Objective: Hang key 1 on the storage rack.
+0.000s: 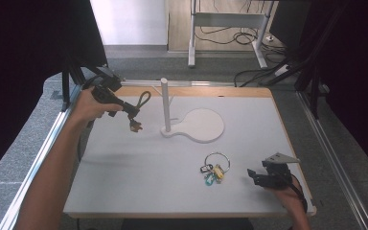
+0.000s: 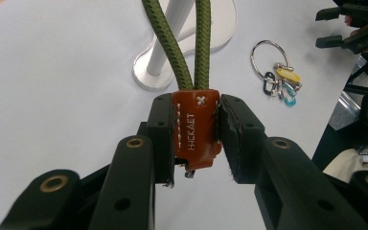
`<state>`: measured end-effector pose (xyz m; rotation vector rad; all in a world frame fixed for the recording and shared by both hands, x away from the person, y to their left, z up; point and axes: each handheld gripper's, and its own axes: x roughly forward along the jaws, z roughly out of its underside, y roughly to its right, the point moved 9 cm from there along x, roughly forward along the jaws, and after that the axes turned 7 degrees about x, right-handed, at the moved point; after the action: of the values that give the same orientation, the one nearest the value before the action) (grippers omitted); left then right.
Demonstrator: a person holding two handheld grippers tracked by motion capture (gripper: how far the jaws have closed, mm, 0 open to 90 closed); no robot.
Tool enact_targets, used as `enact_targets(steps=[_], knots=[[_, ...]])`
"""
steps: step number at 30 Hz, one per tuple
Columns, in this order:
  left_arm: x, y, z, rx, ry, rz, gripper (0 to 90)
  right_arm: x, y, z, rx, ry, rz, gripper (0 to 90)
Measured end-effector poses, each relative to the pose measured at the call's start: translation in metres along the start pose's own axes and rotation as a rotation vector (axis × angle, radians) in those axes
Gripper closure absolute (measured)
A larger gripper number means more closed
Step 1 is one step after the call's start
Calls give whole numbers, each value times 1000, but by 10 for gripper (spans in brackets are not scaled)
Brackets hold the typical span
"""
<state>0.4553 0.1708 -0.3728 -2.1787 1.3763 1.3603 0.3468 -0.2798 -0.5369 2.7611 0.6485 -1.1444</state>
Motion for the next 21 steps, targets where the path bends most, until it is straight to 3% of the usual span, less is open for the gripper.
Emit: enact_targets(steps=[21], knots=[[2, -11, -23, -2, 27, 29, 678, 0, 1, 0, -4, -2, 0, 300]])
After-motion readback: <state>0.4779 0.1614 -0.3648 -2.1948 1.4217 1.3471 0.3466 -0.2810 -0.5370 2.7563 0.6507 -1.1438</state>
